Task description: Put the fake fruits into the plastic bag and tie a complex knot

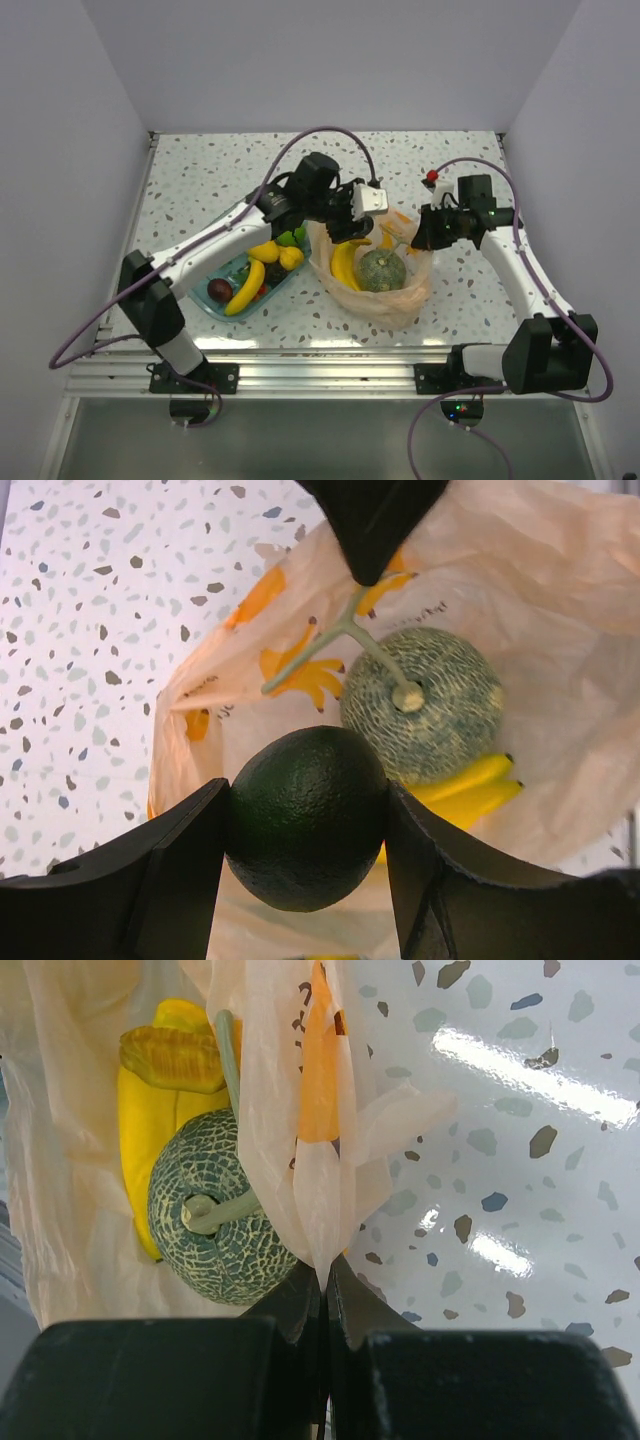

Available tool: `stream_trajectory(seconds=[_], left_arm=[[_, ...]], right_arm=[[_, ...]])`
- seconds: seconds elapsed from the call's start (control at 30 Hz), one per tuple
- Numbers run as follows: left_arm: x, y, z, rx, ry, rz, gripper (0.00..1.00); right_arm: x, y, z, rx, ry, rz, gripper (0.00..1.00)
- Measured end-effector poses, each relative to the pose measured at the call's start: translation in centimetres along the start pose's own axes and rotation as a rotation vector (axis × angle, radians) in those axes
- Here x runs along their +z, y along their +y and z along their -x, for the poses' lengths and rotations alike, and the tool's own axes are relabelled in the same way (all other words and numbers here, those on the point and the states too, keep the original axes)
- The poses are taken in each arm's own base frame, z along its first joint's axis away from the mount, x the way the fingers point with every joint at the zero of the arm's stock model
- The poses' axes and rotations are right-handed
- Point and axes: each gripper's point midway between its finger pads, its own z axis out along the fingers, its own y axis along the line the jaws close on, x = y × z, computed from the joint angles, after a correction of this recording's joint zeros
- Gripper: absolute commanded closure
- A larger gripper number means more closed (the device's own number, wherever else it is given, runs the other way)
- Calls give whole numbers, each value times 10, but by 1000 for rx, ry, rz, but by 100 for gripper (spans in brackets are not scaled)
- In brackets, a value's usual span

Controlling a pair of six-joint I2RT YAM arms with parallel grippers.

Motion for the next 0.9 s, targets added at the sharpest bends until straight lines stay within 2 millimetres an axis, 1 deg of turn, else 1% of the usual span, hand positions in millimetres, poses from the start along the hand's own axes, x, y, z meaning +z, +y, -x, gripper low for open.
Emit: stream_trajectory(seconds=[0.1, 0.17, 0.23, 0.27, 0.3, 0.37, 0.4, 0.43, 0.47, 0.53, 0.57, 0.63, 0.67, 0.73, 0.8, 0.83, 0.87, 0.9], left_arm=[[39, 15, -14, -42, 0, 19, 69], [57, 22, -23, -57, 5, 36, 68], [70, 28, -31, -64, 9, 50, 64], [74, 31, -33, -63, 10, 60, 59], [78, 33, -36, -63, 12, 67, 49], [84, 40, -40, -60, 19, 96, 37], [86, 42, -42, -60, 25, 108, 28], [87, 45, -45, -59, 32, 120, 23], [87, 47, -48, -62, 40, 129, 15], [86, 48, -51, -67, 57, 141, 9], [84, 49, -51, -74, 61, 145, 0], [74, 49, -50, -92, 70, 147, 0], [66, 49, -46, -105, 69, 149, 0], [40, 50, -35, -128, 50, 150, 0], [0, 55, -20, -136, 14, 164, 2], [-25, 58, -14, -132, -4, 183, 4], [-52, 63, -9, -122, -20, 209, 8], [-80, 65, -7, -110, -27, 238, 10]], right_arm=[[-1, 1, 3, -2, -6, 0, 100], [-2, 1, 3, -3, -8, 2, 100], [-2, 1, 4, -3, -8, 3, 100], [-2, 1, 4, -3, -8, 3, 100], [-2, 1, 4, -3, -9, 3, 100], [-2, 1, 4, -3, -9, 3, 100], [-2, 1, 4, -4, -9, 3, 100], [-2, 1, 4, -4, -9, 3, 100], [-2, 1, 4, -4, -9, 3, 100], [-2, 1, 4, -4, -9, 3, 100], [-1, 1, 4, -4, -9, 3, 100], [-1, 1, 4, -4, -11, 3, 100], [-1, 1, 5, -5, -12, 2, 100], [-1, 1, 5, -6, -12, 2, 100], [-1, 1, 5, -6, -12, 2, 100], [-1, 1, 5, -6, -13, 2, 100], [-1, 1, 5, -6, -13, 2, 100], [-1, 1, 5, -7, -14, 2, 100]])
